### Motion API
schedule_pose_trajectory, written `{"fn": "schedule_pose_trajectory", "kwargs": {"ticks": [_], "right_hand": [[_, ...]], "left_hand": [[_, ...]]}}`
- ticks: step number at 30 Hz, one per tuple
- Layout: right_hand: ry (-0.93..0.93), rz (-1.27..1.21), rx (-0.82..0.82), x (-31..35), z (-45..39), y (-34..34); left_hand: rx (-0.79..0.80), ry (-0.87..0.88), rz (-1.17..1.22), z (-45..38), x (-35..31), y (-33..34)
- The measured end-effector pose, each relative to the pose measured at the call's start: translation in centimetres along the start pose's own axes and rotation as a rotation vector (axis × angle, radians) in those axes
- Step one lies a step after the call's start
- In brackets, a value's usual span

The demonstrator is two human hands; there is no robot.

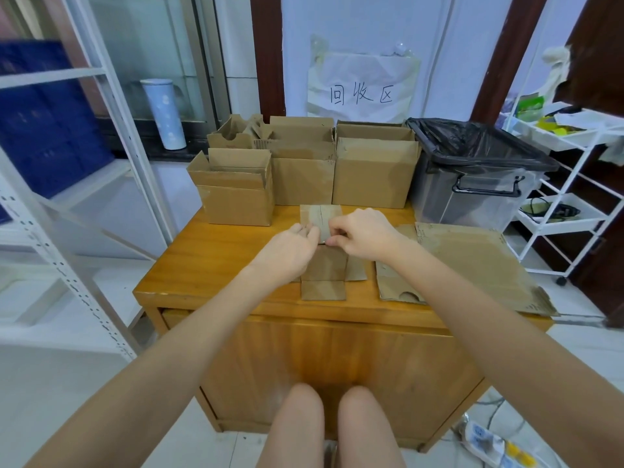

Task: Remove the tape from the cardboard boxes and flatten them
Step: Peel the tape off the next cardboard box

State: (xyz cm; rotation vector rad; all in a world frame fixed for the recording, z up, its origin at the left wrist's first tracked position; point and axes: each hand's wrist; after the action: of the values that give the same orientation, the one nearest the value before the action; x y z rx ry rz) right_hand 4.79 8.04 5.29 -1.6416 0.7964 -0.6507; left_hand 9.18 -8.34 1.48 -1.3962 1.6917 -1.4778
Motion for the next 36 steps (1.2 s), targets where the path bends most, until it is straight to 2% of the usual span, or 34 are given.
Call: {"fn": "schedule_pose_trajectory", "kwargs": {"ticks": [7, 15, 20, 25, 27, 31, 36], "right_hand": [[-0.009, 0.018, 0.020, 0.1, 0.0, -0.2], [0.005, 0.054, 0.059, 0.7, -0.2, -0.6], [-0.005, 0.085, 0.060, 0.9, -0.1, -0.8], [-0.003, 0.098, 0.068, 1.0, -0.1, -1.0], [-0.006, 0.094, 0.061, 0.9, -0.1, -0.9], [-0.002, 0.043, 0.056, 0.6, -0.1, -0.8], [-0.011, 0.043, 0.042, 0.8, -0.1, -0.7]], "left_hand": [[0.080, 0.115, -0.121, 0.2, -0.2, -0.9], [0.086, 0.113, -0.099, 0.0, -0.7, -0.5], [0.061, 0.038, -0.158, -0.6, -1.6, -0.3], [0.063, 0.066, -0.181, -0.9, -1.6, -0.5], [0.057, 0.062, -0.130, -0.8, -1.4, -0.8], [-0.018, 0.030, 0.134, 0.2, 0.1, -1.0], [0.053, 0.091, 0.106, 0.6, 0.8, -1.3]]}}
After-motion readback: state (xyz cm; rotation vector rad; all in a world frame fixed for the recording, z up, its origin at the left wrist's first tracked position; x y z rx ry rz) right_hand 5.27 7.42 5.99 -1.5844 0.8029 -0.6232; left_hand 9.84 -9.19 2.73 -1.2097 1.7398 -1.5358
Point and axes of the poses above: each hand's wrist, its own z-axis away from the middle knuckle, its own y-axis out of the palm, x = y × z, and after that the axes turned 4 degrees about y, right-handed
